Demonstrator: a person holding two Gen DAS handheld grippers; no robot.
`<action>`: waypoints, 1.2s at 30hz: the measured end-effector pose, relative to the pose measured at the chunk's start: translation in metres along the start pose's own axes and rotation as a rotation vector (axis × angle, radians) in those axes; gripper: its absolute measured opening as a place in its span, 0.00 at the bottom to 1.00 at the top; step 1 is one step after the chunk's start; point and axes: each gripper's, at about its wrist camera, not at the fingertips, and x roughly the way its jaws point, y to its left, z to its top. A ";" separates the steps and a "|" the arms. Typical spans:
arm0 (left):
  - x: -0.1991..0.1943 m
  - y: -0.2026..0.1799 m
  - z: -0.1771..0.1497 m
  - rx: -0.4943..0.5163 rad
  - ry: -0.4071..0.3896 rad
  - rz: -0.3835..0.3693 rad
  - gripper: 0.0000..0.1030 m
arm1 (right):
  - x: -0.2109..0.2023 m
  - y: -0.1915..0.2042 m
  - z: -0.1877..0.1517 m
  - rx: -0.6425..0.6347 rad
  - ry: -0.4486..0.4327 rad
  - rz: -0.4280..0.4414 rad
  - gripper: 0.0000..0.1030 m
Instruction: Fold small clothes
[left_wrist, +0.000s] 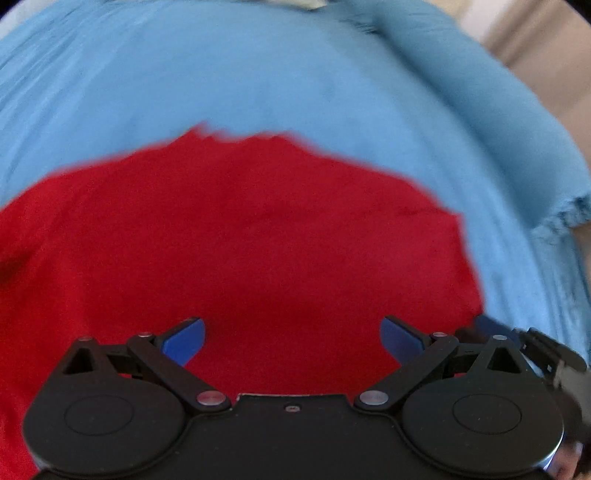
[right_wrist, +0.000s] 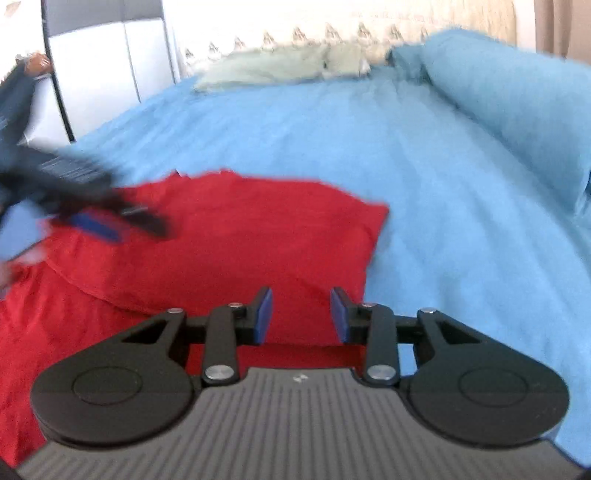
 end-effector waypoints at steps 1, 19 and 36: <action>-0.005 0.012 -0.007 -0.022 -0.002 0.009 0.99 | 0.004 -0.005 -0.004 0.021 -0.001 0.009 0.48; -0.236 0.255 -0.146 -0.820 -0.347 0.373 1.00 | -0.087 0.126 0.038 -0.040 0.039 0.193 0.98; -0.272 0.418 -0.234 -1.209 -0.752 0.170 0.73 | -0.048 0.273 0.023 -0.165 0.128 0.322 1.00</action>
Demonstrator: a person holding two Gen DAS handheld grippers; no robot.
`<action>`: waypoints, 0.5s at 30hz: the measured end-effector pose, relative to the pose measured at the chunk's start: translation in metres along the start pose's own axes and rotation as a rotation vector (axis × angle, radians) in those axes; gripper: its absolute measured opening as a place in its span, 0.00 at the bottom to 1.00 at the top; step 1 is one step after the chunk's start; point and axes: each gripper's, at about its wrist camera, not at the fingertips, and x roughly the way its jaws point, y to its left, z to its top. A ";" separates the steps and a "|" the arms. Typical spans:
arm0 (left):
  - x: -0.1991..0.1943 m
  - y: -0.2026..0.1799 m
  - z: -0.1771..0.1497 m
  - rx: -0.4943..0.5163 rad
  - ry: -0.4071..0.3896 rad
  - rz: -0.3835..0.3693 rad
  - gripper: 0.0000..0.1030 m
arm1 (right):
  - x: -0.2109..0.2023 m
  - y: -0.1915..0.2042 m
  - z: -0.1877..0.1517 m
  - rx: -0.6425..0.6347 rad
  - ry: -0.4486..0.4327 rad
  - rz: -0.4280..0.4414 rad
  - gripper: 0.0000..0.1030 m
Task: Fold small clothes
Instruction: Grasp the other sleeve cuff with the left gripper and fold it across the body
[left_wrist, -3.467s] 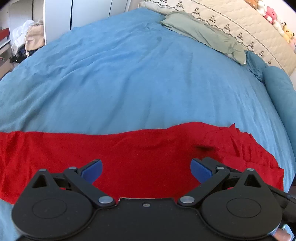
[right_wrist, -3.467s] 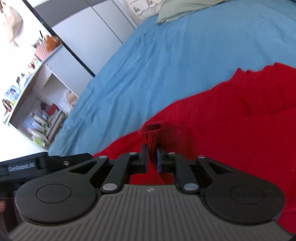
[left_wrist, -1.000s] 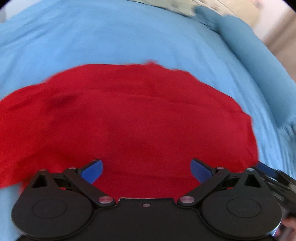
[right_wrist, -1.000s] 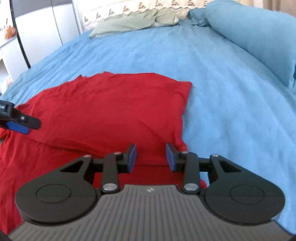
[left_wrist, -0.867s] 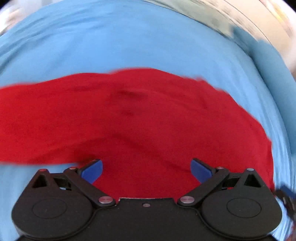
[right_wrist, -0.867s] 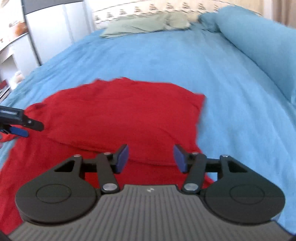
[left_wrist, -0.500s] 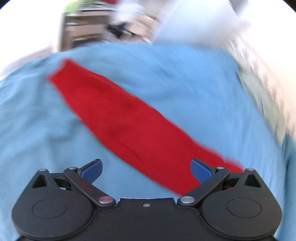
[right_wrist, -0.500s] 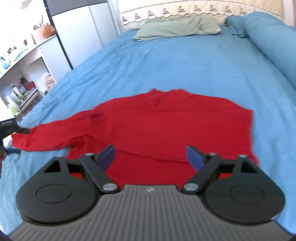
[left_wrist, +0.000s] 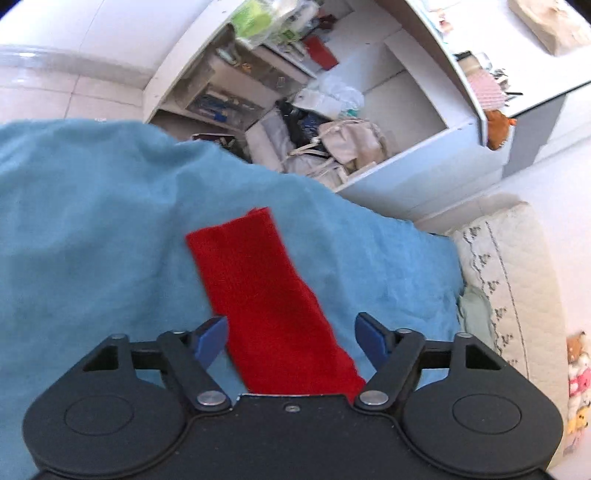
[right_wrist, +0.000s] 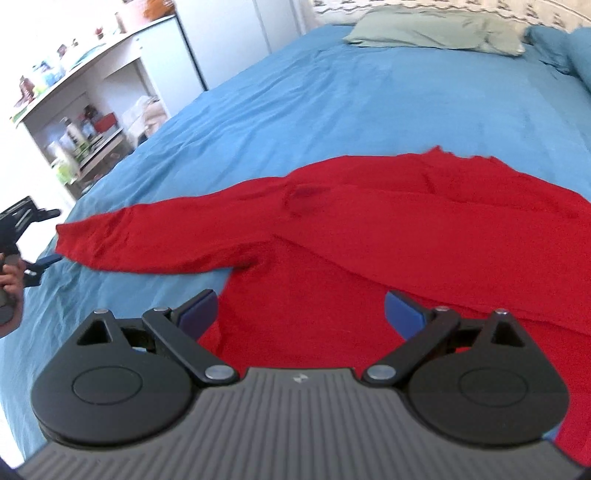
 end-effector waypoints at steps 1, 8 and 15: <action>-0.001 0.004 -0.001 -0.013 -0.007 -0.002 0.73 | 0.002 0.003 0.001 -0.007 -0.003 0.002 1.00; 0.002 0.028 -0.008 -0.083 -0.020 -0.010 0.64 | 0.019 0.012 0.010 -0.004 -0.002 0.010 1.00; 0.024 0.010 -0.002 -0.026 -0.054 -0.002 0.60 | 0.025 0.011 0.011 -0.014 -0.001 0.000 1.00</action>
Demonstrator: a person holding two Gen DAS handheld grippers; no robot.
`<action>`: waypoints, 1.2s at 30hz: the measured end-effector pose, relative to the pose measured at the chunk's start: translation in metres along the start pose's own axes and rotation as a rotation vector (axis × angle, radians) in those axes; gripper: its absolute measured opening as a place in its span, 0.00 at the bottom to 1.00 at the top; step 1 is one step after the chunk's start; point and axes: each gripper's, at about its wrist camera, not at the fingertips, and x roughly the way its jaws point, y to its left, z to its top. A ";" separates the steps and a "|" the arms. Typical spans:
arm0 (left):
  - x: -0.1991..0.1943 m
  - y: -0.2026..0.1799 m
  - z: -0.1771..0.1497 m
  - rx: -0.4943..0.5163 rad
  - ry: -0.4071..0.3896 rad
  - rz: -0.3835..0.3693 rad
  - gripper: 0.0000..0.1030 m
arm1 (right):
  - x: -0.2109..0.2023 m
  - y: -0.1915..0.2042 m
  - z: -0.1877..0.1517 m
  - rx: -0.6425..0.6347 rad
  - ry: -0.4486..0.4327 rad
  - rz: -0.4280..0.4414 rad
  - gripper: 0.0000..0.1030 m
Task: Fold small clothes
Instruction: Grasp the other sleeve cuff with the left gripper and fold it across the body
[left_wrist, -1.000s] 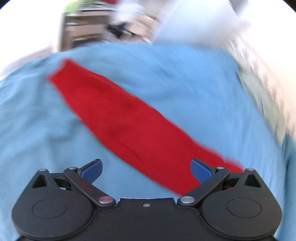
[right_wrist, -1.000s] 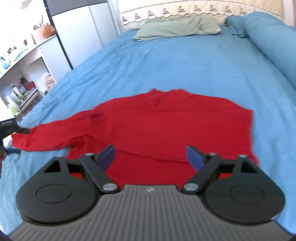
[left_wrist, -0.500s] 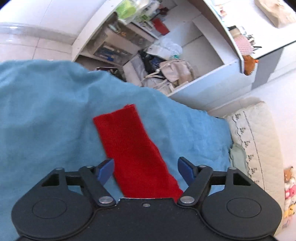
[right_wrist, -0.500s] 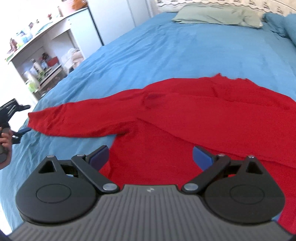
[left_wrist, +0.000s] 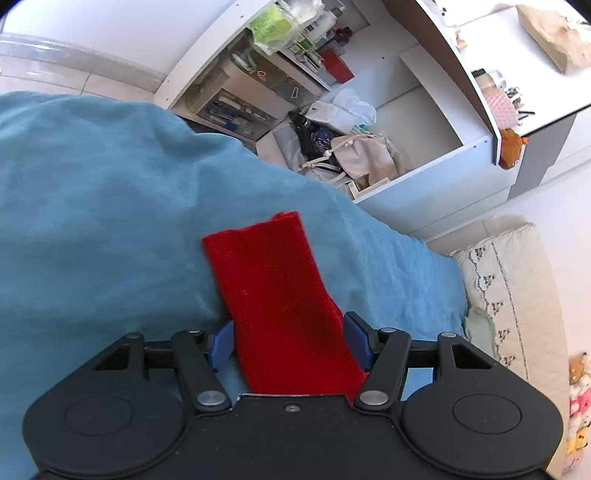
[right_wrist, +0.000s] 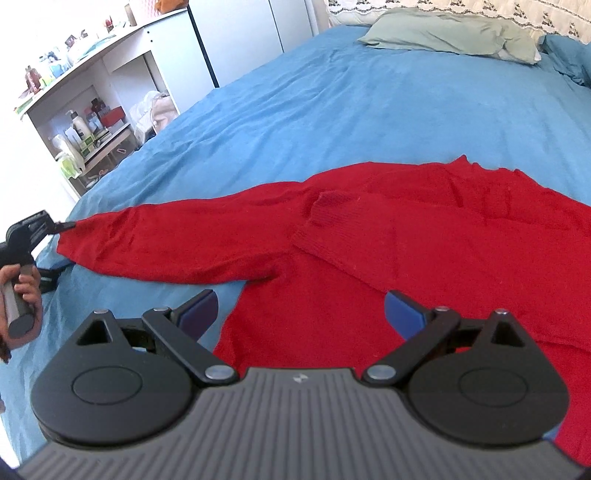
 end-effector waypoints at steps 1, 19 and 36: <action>0.001 -0.002 -0.001 0.006 0.002 0.006 0.55 | 0.001 0.000 0.000 0.002 0.001 -0.002 1.00; -0.031 -0.184 -0.059 0.458 0.089 -0.192 0.04 | -0.046 -0.064 -0.007 0.163 -0.071 -0.111 1.00; -0.010 -0.380 -0.462 0.822 0.624 -0.625 0.04 | -0.144 -0.209 -0.052 0.203 -0.108 -0.341 1.00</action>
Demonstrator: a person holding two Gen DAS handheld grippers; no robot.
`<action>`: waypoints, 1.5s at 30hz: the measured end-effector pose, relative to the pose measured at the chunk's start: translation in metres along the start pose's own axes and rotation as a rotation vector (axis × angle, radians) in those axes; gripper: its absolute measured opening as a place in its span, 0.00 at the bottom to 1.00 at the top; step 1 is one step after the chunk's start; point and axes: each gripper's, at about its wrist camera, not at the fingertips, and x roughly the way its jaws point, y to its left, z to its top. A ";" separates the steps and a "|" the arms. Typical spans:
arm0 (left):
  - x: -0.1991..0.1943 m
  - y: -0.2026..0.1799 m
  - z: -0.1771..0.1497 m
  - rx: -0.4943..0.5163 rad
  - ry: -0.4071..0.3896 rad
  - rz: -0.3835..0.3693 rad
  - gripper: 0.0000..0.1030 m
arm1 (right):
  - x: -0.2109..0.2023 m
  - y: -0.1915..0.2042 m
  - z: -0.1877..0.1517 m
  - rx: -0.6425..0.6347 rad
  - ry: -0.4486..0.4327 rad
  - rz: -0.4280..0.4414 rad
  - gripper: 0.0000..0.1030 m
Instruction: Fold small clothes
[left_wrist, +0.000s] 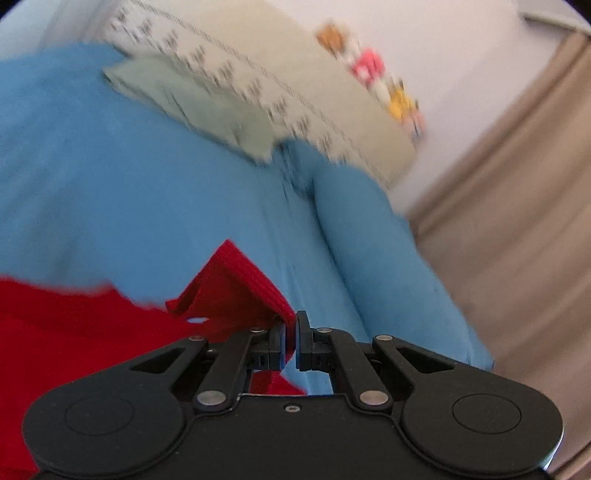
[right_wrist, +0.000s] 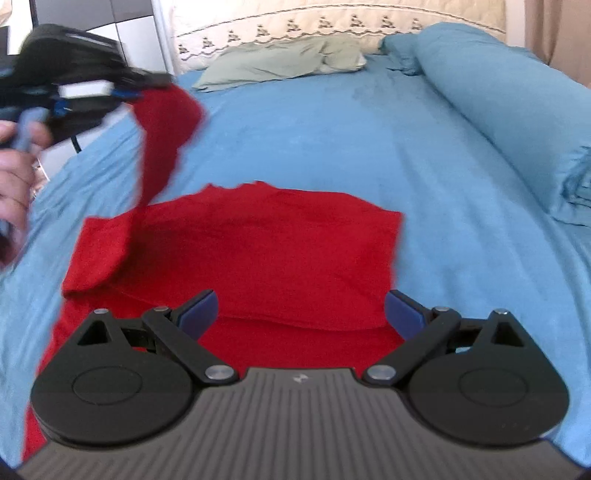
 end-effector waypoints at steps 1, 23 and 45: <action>0.013 -0.002 -0.009 0.012 0.025 0.011 0.04 | 0.001 -0.009 -0.002 -0.001 0.006 -0.003 1.00; 0.039 -0.035 -0.074 0.456 0.229 0.126 0.94 | 0.020 -0.074 -0.007 0.050 0.021 -0.033 1.00; -0.020 0.178 -0.041 0.158 0.235 0.481 0.94 | 0.136 -0.012 0.042 -0.160 0.020 0.027 0.21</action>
